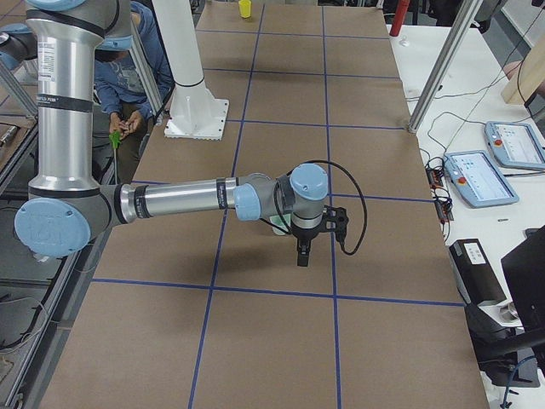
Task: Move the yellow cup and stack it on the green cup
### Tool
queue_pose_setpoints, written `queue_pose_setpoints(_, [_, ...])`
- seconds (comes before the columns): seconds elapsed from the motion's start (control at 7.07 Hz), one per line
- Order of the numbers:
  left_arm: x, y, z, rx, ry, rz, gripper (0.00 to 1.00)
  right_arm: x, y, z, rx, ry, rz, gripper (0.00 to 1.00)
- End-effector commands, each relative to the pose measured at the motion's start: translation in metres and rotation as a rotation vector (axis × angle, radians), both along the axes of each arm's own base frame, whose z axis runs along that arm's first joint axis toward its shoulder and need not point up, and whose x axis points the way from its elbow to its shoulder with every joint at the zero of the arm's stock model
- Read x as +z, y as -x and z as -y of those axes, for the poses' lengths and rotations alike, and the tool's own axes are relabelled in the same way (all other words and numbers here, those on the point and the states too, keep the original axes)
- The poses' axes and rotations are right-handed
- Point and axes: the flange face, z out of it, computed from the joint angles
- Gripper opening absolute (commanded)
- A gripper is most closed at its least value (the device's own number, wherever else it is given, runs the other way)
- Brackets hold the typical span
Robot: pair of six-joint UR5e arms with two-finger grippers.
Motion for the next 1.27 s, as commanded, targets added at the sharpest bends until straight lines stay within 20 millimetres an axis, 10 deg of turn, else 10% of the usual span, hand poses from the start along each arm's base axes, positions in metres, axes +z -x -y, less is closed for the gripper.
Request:
queue_pose_setpoints(0.0, [0.008,-0.027,0.010,-0.190,0.165,0.130,1.00,-0.001,0.004,0.000,-0.009,-0.006,0.017,1.00])
queue_pose_setpoints(0.14, [0.010,-0.057,0.012,-0.309,0.229,0.187,1.00,-0.003,0.006,0.001,-0.012,-0.016,0.017,1.00])
queue_pose_setpoints(0.57, [0.053,-0.059,-0.006,-0.655,0.340,0.378,1.00,-0.011,0.006,0.003,-0.014,-0.086,0.030,1.00])
queue_pose_setpoints(1.13, [0.127,-0.101,-0.104,-0.919,0.463,0.765,1.00,-0.015,0.009,0.001,-0.024,-0.093,0.056,1.00])
